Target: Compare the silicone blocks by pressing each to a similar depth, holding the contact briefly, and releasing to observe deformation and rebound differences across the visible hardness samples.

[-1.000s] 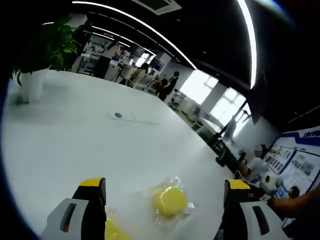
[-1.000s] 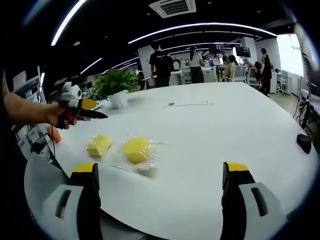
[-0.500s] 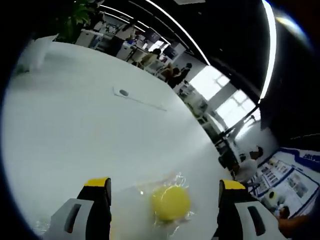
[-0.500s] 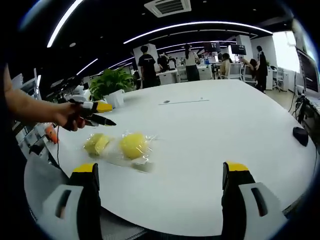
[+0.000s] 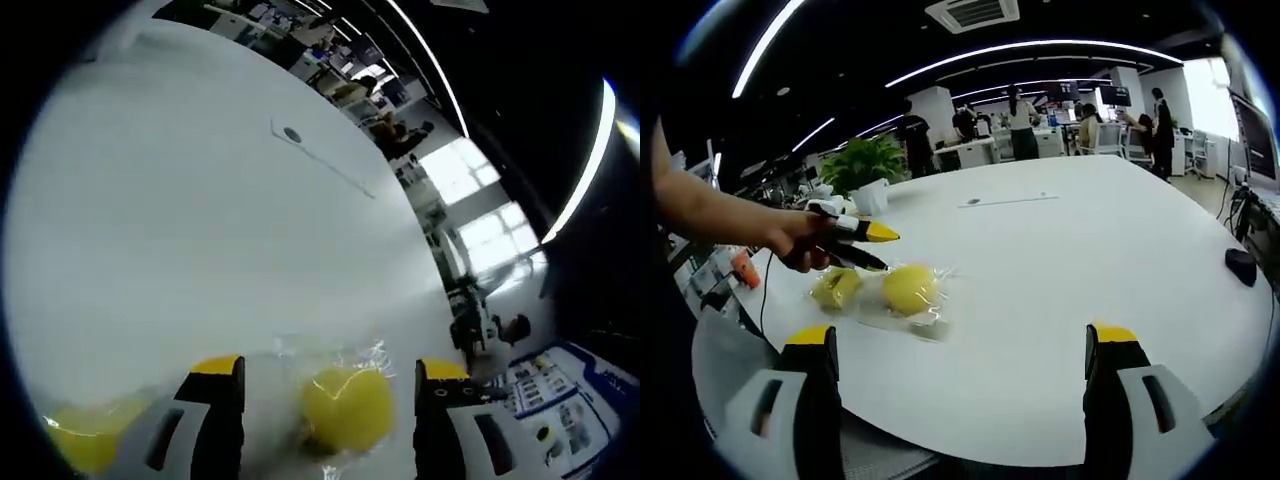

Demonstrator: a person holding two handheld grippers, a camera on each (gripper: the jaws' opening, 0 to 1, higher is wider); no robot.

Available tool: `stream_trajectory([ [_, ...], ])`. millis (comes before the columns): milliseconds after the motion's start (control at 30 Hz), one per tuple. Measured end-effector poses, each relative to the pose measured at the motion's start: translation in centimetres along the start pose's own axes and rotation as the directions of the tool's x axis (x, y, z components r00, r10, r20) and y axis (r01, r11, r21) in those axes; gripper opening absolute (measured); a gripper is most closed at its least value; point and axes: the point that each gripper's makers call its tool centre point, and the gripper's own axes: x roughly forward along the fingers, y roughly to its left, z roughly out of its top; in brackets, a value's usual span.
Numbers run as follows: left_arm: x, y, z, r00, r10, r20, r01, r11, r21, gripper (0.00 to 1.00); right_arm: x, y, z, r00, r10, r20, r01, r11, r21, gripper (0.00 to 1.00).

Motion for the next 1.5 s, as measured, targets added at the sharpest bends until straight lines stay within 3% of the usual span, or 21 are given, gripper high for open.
stream_trajectory([
  [133,0.7,0.6,-0.8,1.000,0.003,-0.019,-0.005,0.995,-0.098,0.52,0.0,0.0,0.0,1.000,0.003,-0.003,-0.003,1.000,0.000,0.96],
  [200,1.0,1.2,-0.8,0.999,0.034,-0.029,-0.038,0.991,-0.126,0.43,0.0,0.0,0.0,1.000,0.005,-0.004,-0.005,1.000,0.000,0.96],
  [333,1.2,1.1,-1.2,0.998,0.038,-0.046,-0.042,0.996,-0.076,0.34,0.1,0.0,0.1,1.000,0.004,-0.002,-0.004,1.000,0.004,0.96],
  [400,1.2,1.6,-1.8,0.996,0.050,-0.076,-0.052,0.999,-0.016,0.25,0.1,-0.1,0.0,1.000,0.004,-0.003,-0.004,1.000,0.006,0.96],
  [433,1.2,2.1,-1.6,0.997,0.067,-0.049,-0.064,0.996,0.054,0.22,0.1,-0.1,0.0,1.000,0.004,-0.004,-0.004,1.000,0.007,0.96],
  [500,1.4,2.3,-0.7,0.997,0.078,0.002,-0.077,0.991,0.107,0.18,0.1,0.0,-0.1,1.000,0.006,-0.009,-0.006,1.000,0.005,0.96],
  [533,1.3,2.2,-1.1,0.996,0.084,-0.025,-0.079,0.985,0.155,0.17,0.1,0.0,-0.1,1.000,0.007,-0.010,-0.007,1.000,0.004,0.96],
  [567,1.4,2.1,-1.1,0.996,0.091,-0.016,-0.088,0.987,0.136,0.15,0.1,0.0,0.0,1.000,0.008,-0.008,-0.008,1.000,0.005,0.96],
  [733,1.6,2.0,-0.9,0.996,0.086,-0.011,-0.085,0.992,0.099,0.14,0.1,0.1,0.1,1.000,0.008,-0.009,-0.008,1.000,0.005,0.96],
  [833,1.6,1.4,-1.2,0.998,0.054,-0.022,-0.051,0.994,0.095,0.03,0.0,0.0,-0.1,1.000,0.007,-0.014,-0.007,1.000,0.008,0.96],
  [967,1.6,1.9,-1.1,0.994,0.103,-0.021,-0.102,0.994,0.028,0.00,-0.1,0.0,0.0,1.000,0.003,-0.006,-0.003,1.000,0.012,0.96],
  [1067,1.6,1.6,-1.2,0.996,0.090,-0.010,-0.089,0.995,0.055,0.00,0.0,0.0,0.0,1.000,0.006,-0.008,-0.006,1.000,0.018,0.96],
  [1300,1.3,1.6,-1.1,0.995,0.096,-0.017,-0.096,0.995,0.019,0.00,0.2,0.1,0.3,1.000,0.014,-0.004,-0.014,1.000,0.010,0.96],
  [1367,1.2,1.4,-1.0,0.997,0.076,-0.007,-0.075,0.995,0.069,0.00,0.2,0.2,0.4,1.000,0.019,-0.004,-0.019,1.000,0.003,0.96],
  [1500,0.7,1.2,-1.1,0.997,0.072,-0.012,-0.072,0.996,0.047,0.00,0.1,0.3,0.7,1.000,0.022,0.000,-0.022,1.000,-0.002,0.96],
])
